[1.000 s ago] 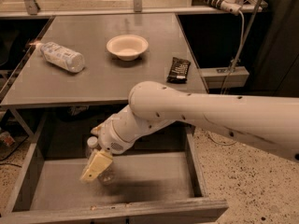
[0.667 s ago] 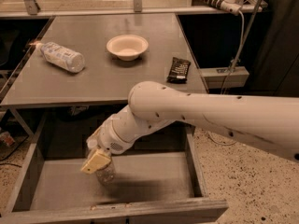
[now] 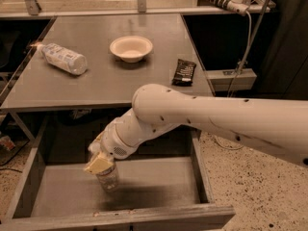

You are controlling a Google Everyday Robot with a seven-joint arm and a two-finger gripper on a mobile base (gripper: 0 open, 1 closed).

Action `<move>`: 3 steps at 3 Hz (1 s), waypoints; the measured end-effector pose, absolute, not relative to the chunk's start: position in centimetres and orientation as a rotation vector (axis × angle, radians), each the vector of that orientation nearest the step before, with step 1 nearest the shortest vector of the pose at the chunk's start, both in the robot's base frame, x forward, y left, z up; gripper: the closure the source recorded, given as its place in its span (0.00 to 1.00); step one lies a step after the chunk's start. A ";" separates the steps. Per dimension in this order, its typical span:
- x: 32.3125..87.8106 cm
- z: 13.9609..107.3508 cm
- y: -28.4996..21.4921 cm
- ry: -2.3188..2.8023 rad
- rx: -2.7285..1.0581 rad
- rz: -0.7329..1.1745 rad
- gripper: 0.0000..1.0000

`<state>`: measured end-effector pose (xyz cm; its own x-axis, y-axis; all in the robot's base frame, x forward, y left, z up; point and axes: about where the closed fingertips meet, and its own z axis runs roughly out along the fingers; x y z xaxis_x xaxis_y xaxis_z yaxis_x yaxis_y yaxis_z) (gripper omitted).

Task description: Pick water bottle from top drawer and place on counter

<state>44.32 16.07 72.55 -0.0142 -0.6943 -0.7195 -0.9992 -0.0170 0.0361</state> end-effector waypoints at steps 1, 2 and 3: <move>44.3 73.0 16.1 1.765 -1.764 0.775 1.00; 44.6 75.4 15.8 1.784 -1.728 0.787 1.00; 45.0 78.6 15.0 1.803 -1.688 0.784 1.00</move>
Offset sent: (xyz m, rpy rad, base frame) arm 0.0094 -0.0095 0.0576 0.0234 0.0325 -0.0662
